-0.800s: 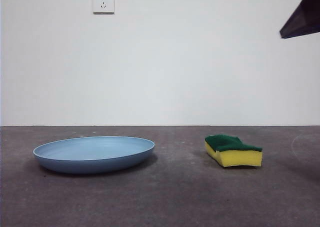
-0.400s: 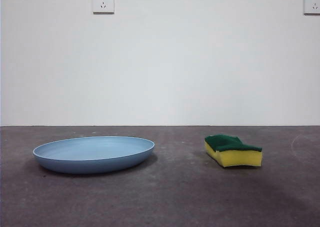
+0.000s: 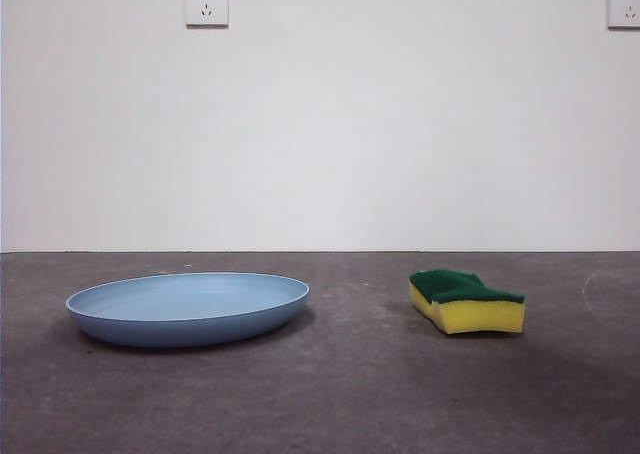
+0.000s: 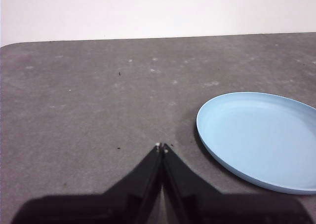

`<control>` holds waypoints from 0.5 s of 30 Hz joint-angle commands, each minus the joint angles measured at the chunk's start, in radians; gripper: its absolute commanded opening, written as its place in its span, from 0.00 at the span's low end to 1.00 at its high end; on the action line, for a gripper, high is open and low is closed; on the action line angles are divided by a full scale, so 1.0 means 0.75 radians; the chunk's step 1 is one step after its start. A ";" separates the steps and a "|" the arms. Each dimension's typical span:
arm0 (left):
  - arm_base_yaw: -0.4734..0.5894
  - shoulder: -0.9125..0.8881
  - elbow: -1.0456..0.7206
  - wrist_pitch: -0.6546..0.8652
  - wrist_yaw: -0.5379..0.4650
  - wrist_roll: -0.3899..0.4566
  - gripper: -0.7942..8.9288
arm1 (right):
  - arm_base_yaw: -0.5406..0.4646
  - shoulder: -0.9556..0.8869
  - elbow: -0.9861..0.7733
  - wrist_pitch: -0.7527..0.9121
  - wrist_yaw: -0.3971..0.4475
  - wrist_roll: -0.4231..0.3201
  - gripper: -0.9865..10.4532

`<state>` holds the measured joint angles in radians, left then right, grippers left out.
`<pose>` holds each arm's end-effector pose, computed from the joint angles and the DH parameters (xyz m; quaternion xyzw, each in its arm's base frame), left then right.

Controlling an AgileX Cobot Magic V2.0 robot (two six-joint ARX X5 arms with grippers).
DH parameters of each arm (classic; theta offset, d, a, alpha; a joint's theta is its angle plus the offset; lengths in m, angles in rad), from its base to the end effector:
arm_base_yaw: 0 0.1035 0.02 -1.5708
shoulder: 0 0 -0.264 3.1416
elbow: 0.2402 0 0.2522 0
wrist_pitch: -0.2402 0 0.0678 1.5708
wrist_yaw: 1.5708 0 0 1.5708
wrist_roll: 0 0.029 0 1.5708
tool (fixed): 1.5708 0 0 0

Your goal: Pick up the plate,pick up the cloth,clean the plate with the cloth

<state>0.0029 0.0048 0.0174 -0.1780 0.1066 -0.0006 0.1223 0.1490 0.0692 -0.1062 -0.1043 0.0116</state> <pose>0.0955 -0.0028 0.1519 -0.0048 0.0825 -0.0516 0.9952 0.1017 0.0155 0.1651 0.0049 0.0935 0.1120 0.9893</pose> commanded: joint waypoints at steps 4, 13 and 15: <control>0.005 -0.004 -0.018 0.006 -0.001 -0.004 0.08 | -0.004 -0.075 -0.085 -0.012 -0.003 0.045 0.09; 0.005 -0.004 -0.018 0.006 -0.001 -0.004 0.08 | -0.004 -0.197 -0.085 -0.083 -0.004 0.060 0.09; 0.005 -0.004 -0.018 0.006 -0.001 -0.004 0.08 | -0.004 -0.197 -0.085 -0.089 -0.003 0.069 0.09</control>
<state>0.0029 0.0048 0.0174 -0.1780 0.1070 -0.0006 0.1223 0.0040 0.0154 -0.1612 -0.1051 0.0471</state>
